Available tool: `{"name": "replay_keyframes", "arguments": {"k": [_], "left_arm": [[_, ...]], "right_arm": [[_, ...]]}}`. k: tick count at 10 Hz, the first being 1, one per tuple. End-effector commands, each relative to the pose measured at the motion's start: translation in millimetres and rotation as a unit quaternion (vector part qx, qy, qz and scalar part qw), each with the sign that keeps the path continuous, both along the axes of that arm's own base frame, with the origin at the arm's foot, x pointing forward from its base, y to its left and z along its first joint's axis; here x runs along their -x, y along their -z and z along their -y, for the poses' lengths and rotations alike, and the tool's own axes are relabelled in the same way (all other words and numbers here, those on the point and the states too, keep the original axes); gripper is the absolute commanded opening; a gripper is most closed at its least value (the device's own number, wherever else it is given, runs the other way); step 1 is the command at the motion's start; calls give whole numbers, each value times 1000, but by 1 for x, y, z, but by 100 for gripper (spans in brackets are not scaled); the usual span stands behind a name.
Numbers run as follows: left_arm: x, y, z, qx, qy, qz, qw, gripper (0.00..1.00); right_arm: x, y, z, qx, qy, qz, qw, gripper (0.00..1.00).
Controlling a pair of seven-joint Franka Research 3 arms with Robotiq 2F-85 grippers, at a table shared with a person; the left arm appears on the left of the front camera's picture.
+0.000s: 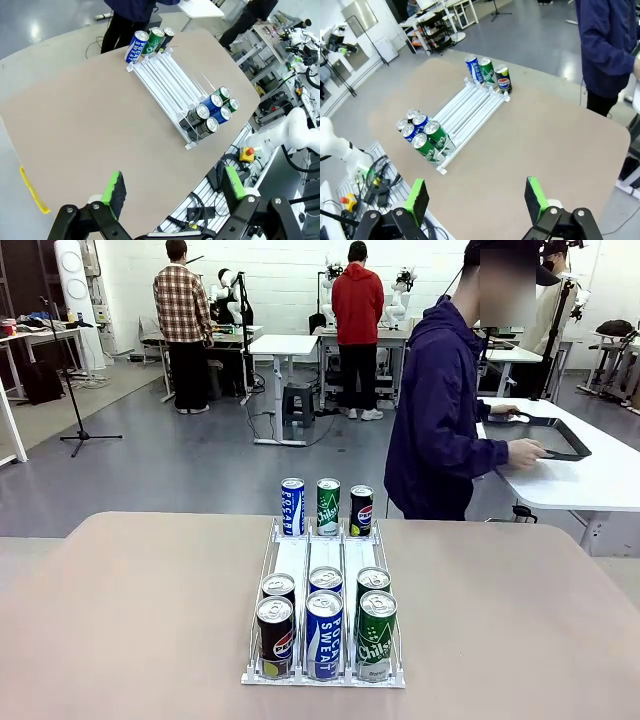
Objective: Retrieve and hand over the desired beverage to the person.
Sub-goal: Pick up a can of the same type that the person held from the Automatic Can Dispenser.
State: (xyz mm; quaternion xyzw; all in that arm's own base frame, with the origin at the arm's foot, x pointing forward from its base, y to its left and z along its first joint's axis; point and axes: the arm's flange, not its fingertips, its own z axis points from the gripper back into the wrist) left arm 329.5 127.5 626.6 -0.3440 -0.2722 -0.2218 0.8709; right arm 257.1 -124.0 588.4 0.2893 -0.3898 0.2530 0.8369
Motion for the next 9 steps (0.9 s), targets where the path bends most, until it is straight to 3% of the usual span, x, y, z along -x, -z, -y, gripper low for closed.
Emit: {"name": "replay_keyframes", "arguments": {"k": [1,9], "left_arm": [[0,-2,2,7,10,7,1000,100],[0,-2,2,7,10,7,1000,100]], "right_arm": [[0,2,-2,5,-10,5,1000,100],[0,2,-2,5,-10,5,1000,100]]}}
